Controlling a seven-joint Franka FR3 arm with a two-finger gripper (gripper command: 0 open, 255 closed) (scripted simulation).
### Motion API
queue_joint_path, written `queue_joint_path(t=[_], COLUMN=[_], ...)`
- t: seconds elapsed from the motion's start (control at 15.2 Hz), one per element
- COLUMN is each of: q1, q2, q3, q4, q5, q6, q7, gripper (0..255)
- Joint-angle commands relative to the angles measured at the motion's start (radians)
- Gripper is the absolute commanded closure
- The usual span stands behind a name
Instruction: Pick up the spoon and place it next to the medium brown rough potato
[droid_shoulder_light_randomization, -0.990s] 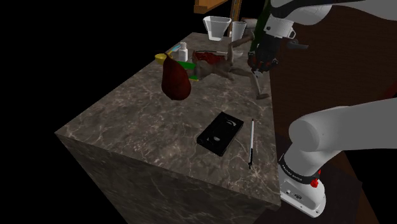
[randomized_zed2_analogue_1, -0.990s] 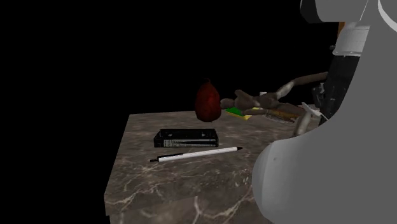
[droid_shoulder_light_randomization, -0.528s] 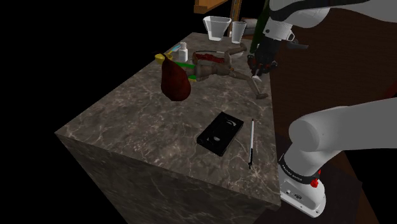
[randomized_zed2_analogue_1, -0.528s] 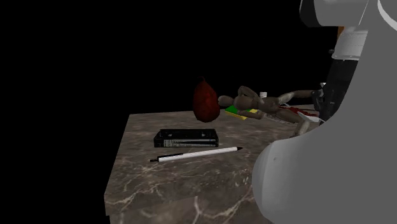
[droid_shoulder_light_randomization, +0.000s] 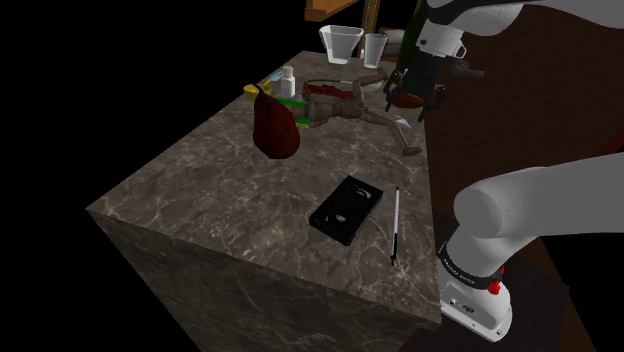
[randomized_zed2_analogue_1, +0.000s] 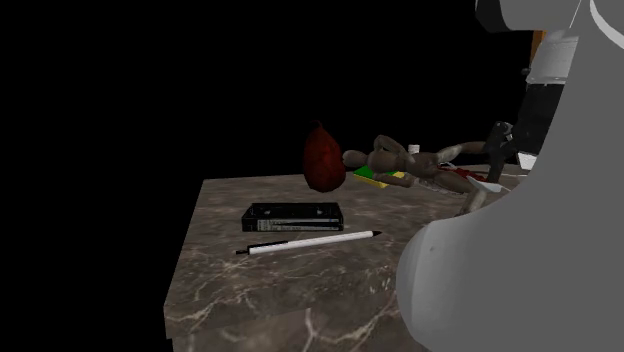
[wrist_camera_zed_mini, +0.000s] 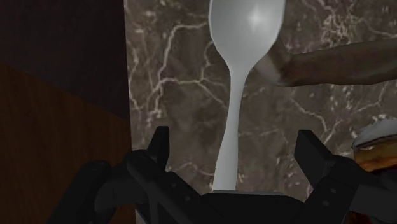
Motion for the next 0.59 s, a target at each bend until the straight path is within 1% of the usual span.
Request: queue_joint_path(t=[0.0, 0.07, 0.53], q1=[-0.003, -0.004, -0.004], q2=[-0.002, 0.001, 0.001], q3=[-0.007, -0.011, -0.011], q4=[0.060, 0.088, 0.088], q5=[-0.007, -0.010, -0.010], q6=[-0.063, -0.089, -0.089], q7=[0.004, 0.005, 0.005], gripper=[0, 0, 0])
